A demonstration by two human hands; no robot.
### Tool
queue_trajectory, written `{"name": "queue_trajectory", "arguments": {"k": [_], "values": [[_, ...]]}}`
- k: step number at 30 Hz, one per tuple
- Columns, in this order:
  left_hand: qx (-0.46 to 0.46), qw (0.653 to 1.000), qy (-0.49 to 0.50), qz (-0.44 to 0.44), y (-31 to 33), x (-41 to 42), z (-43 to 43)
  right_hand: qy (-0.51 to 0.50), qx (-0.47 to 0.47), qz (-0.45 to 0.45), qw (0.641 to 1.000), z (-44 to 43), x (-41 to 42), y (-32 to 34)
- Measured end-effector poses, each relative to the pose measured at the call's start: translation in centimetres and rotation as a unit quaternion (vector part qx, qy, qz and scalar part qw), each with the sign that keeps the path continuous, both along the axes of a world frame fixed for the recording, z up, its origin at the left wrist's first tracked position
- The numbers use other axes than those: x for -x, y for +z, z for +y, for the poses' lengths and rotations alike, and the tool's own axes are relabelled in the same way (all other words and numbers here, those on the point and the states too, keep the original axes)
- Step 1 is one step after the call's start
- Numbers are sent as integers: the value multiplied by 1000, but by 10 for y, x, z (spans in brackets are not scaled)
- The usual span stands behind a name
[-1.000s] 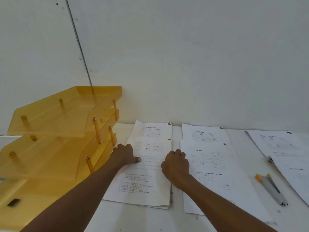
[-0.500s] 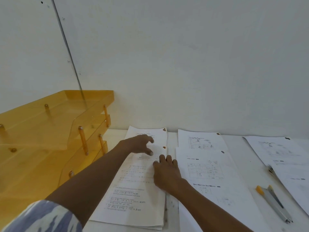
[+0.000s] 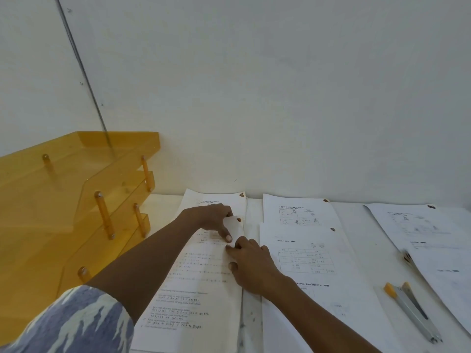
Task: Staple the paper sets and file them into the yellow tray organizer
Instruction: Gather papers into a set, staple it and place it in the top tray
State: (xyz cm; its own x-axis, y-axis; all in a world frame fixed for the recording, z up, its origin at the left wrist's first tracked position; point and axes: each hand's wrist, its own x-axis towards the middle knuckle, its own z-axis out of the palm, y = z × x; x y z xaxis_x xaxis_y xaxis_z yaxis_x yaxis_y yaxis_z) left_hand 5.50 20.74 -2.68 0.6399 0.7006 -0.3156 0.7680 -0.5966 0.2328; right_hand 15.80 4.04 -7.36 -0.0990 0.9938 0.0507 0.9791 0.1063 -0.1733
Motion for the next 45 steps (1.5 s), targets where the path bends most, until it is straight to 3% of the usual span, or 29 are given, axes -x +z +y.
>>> {"name": "queue_trajectory", "arguments": {"k": [3, 10, 16, 18, 21, 23, 26, 30, 32, 34, 36, 38, 40, 43, 45], "values": [[-26, 1000, 0, -4, -2, 3, -2, -3, 5, 6, 1000, 0, -1, 1], [4, 995, 23, -100, 2, 19, -4, -7, 8, 9, 1000, -2, 3, 2], [-51, 988, 7, -149, 19, 32, -11, -60, -13, 119, 991, -5, 7, 1], [-55, 984, 3, -171, 24, 36, -19, -106, -16, 218, 970, -5, 5, 2], [-68, 980, -2, -189, 35, 42, -30, -171, -66, 377, 908, -2, 2, 9], [-80, 978, -8, -192, 47, 46, -36, -195, -71, 400, 892, 1, -1, 16], [-94, 976, -24, -193, 69, 55, -47, -177, 20, 457, 871, 0, 0, 29], [-137, 964, -44, -223, 101, 67, -63, -122, 31, 577, 807, -11, 6, 47], [-244, 938, -21, -245, 110, 75, -68, -128, -9, 596, 793, -11, 8, 61], [-316, 890, 59, -323, 112, 86, -76, -138, -47, 590, 794, -11, 6, 77], [-334, 813, 138, -456, 111, 97, -88, -131, -68, 574, 805, -13, 0, 96], [-368, 739, 174, -537, 109, 107, -103, -121, -92, 573, 805, -17, -7, 114], [-284, 721, 194, -602, 106, 113, -115, -113, -123, 585, 793, -22, -14, 131], [-28, 746, 216, -630, 102, 116, -122, -108, -156, 601, 777, -26, -18, 149], [24, 754, 197, -626, 99, 117, -124, -101, -174, 603, 772, -31, -14, 157]]}}
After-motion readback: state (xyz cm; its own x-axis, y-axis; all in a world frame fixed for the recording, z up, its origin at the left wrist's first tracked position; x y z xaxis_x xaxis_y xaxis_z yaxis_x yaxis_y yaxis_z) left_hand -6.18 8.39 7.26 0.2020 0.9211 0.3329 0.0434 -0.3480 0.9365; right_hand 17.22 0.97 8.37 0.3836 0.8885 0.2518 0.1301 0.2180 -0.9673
